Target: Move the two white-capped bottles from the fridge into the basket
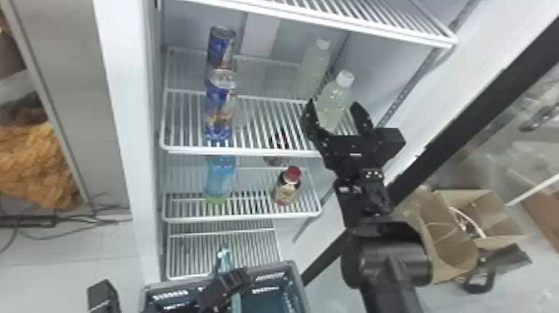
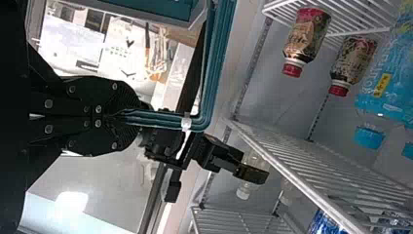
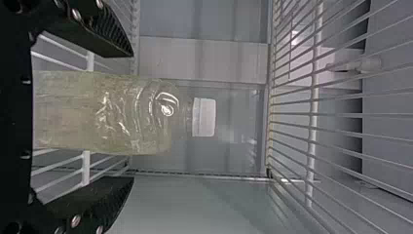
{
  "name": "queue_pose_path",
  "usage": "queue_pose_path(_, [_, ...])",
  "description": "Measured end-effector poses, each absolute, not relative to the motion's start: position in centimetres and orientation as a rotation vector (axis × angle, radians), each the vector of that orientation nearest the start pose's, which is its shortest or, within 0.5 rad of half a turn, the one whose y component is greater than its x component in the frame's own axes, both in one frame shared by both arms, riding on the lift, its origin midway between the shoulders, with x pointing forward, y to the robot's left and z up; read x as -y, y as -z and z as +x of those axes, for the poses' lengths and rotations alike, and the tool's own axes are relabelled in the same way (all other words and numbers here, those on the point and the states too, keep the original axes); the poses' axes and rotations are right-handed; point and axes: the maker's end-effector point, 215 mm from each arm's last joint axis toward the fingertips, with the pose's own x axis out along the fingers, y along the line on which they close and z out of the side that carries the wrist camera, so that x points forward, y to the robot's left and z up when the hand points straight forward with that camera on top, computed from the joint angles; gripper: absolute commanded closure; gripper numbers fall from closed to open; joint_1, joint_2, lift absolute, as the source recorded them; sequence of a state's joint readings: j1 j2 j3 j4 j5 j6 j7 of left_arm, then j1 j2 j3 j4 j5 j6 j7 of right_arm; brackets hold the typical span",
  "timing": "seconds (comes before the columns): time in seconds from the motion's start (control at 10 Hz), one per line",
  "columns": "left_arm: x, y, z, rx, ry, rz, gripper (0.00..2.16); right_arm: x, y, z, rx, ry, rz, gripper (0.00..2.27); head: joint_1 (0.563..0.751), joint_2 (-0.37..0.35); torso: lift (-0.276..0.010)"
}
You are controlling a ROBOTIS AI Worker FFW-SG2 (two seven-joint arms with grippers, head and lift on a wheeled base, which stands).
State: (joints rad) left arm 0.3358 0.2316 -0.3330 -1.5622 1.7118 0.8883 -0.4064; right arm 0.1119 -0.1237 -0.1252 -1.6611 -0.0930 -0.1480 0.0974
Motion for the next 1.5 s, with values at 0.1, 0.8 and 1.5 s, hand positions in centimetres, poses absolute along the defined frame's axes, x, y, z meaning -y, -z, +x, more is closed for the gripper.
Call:
queue_pose_path(0.1, [6.2, 41.2, 26.0, -0.981, 0.906, -1.752, 1.16, 31.5, 29.9, 56.1, 0.139, 0.012, -0.054, 0.88, 0.695, -0.350, 0.000])
queue_pose_path(0.8, [6.1, 41.2, 26.2, -0.976, 0.902, -1.753, 1.16, 30.6, 27.9, 55.1, 0.177, -0.004, -0.005, 1.00, 0.695, -0.350, 0.000])
queue_pose_path(1.5, [6.0, 41.2, 26.4, -0.974, 0.906, -1.749, 1.16, 26.6, 24.8, 46.4, 0.092, -0.095, 0.088, 1.00, 0.695, -0.350, 0.000])
